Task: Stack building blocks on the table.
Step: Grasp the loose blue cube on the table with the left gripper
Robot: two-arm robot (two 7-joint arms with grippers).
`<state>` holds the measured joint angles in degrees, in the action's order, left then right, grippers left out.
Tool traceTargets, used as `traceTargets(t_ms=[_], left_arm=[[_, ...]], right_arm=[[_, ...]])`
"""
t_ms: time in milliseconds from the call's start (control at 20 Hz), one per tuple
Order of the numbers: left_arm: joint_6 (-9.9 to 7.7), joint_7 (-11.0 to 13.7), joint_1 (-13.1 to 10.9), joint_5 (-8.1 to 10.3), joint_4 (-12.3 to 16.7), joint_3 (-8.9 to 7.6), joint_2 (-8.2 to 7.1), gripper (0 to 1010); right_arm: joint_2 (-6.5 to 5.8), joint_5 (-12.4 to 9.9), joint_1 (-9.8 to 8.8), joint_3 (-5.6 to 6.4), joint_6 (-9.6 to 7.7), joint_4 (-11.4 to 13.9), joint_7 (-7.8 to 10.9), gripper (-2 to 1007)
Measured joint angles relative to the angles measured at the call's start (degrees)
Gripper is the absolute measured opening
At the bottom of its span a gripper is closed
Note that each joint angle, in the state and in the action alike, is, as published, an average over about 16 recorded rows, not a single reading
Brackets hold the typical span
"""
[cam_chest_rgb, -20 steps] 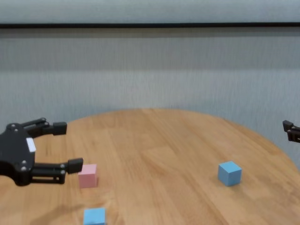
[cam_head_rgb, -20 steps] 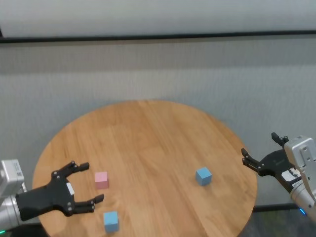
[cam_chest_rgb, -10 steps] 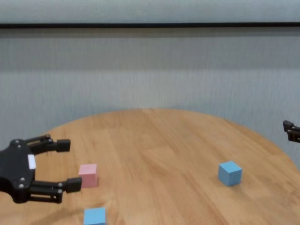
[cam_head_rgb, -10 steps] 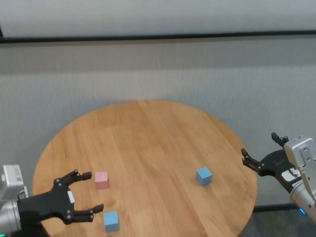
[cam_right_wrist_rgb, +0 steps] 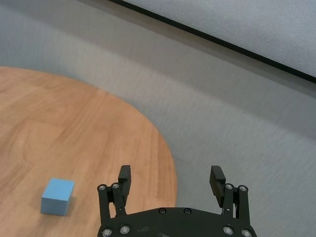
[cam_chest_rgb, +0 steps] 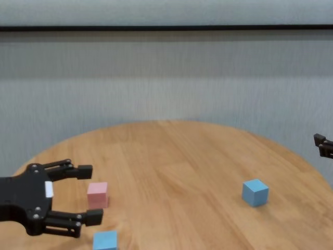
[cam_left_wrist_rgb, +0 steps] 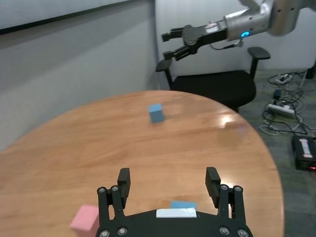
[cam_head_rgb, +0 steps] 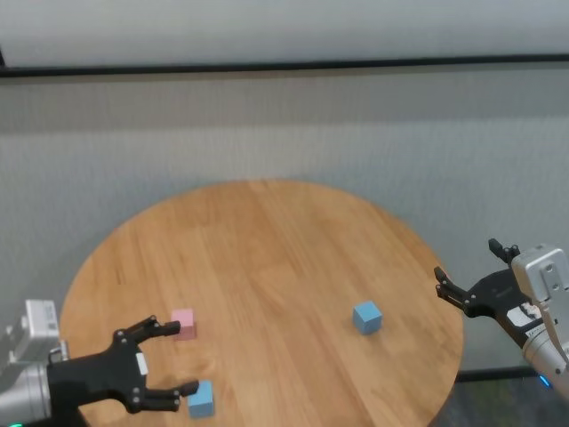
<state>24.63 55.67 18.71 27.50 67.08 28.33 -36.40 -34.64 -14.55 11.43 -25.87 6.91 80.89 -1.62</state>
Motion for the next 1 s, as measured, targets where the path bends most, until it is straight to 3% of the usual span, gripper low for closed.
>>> traceTargets(t_ms=[600,1000], left_arm=[[-3.07,-1.82,-2.04,-2.02,4.17,1.47,-1.20,1003],[-3.60,-2.57,-1.71,-4.02,3.27,2.69,-0.54,1003]], right_arm=[[0.00,0.00,0.00,0.00,0.00,0.00,0.00,1004],[0.00,0.00,0.00,0.00,0.00,0.00,0.00,1005]])
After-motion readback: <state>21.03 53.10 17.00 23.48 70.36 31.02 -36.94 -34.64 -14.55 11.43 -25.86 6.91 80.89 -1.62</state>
